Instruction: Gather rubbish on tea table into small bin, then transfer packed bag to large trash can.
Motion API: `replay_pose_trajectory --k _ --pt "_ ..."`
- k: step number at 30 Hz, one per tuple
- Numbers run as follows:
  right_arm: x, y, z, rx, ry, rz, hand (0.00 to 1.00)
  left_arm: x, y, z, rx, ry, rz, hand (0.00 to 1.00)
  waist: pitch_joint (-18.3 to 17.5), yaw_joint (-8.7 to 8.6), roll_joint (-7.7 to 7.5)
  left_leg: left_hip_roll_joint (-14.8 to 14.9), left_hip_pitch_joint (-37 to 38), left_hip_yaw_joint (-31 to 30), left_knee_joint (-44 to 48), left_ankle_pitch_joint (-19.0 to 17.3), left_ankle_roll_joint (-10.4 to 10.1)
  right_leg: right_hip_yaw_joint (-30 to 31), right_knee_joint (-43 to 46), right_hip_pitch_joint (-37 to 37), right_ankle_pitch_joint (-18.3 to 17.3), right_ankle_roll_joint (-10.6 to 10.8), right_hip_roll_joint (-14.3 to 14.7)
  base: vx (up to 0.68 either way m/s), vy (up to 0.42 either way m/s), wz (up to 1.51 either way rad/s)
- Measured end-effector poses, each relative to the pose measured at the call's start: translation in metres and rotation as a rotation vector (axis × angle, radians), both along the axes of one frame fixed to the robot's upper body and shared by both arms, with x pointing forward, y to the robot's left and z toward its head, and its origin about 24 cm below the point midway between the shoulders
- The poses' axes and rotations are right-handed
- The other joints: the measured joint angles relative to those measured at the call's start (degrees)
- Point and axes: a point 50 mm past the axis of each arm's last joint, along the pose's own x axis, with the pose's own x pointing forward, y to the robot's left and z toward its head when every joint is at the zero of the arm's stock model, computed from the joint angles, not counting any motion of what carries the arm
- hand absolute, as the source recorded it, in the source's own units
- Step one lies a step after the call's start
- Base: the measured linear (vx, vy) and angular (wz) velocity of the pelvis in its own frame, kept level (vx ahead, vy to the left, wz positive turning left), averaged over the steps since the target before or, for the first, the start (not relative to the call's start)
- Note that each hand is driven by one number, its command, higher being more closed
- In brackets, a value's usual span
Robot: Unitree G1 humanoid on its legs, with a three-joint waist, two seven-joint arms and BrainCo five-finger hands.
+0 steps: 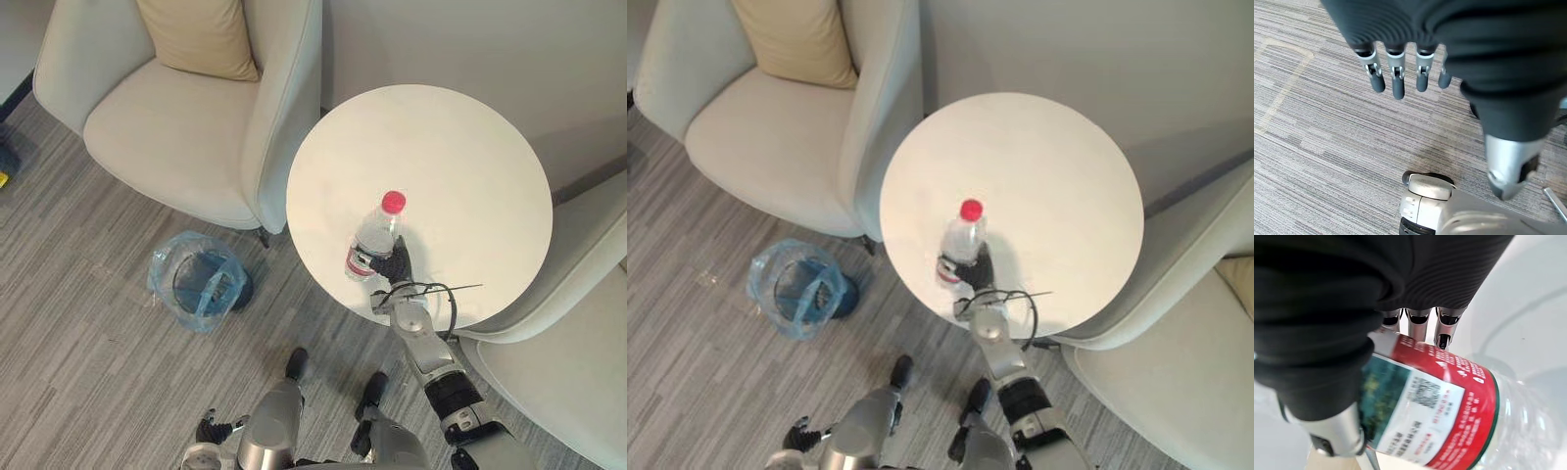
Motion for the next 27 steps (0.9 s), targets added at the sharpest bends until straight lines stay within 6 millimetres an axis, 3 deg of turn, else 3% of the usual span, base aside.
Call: replay_pose_trajectory --k 7,11,17,27 --pt "-0.024 -0.014 -0.002 0.024 -0.015 -0.010 1.00 -0.001 0.001 0.000 0.005 0.013 -0.011 0.00 -0.1 -0.71 -0.17 0.0 2.0 0.5 -0.2 0.0 0.0 0.7 0.2 1.6 0.0 0.0 -0.1 -0.01 0.014 -0.04" --pt "-0.046 -0.019 -0.009 0.030 0.002 0.019 1.00 -0.005 0.004 -0.001 0.014 0.042 -0.043 0.00 -1.1 -1.73 -1.24 0.1 4.2 1.8 -1.2 0.0 0.0 2.1 0.3 2.4 0.0 0.0 -0.3 -0.04 0.027 -0.19" --pt "-0.077 -0.031 -0.034 0.000 0.114 0.039 1.00 -0.016 0.007 -0.005 0.015 0.103 -0.071 0.00 -6.3 -4.18 -2.23 0.1 5.4 3.5 -1.3 0.0 0.0 4.0 0.4 2.7 0.0 0.1 -0.5 -0.03 0.026 -0.15" --pt "-0.115 -0.042 -0.057 -0.111 0.231 0.046 1.00 -0.026 0.006 -0.008 0.032 0.157 -0.123 0.00 -10.8 -6.97 -1.07 0.5 8.2 6.4 -1.8 0.0 0.0 7.0 0.4 3.6 0.8 0.4 -0.4 -0.06 0.021 -0.17"
